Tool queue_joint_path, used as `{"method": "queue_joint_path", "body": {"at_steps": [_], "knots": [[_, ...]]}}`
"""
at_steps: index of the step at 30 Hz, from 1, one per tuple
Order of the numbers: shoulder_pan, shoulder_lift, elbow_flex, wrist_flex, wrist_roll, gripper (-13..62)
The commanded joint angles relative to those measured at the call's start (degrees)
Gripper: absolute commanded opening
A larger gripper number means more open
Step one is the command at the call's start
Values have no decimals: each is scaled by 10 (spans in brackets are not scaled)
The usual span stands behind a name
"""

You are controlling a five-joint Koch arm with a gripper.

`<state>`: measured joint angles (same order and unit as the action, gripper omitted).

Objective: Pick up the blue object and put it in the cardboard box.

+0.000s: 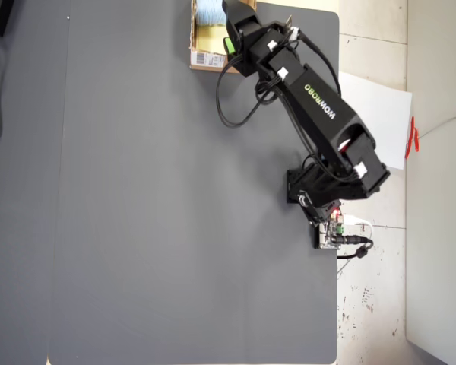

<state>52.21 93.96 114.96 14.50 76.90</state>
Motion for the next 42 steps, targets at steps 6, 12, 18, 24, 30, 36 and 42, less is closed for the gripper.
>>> {"method": "queue_joint_path", "body": {"at_steps": [6, 12, 18, 24, 30, 36, 42], "knots": [[-88, 135, 54, -149, 76, 300], [-182, 238, 159, -204, 109, 300], [-283, 330, 250, -207, 118, 301], [-367, 400, 347, -243, 148, 301], [-416, 417, 443, -278, 161, 309], [-459, 417, 515, -286, 167, 316], [-491, 417, 592, -287, 185, 317]]}}
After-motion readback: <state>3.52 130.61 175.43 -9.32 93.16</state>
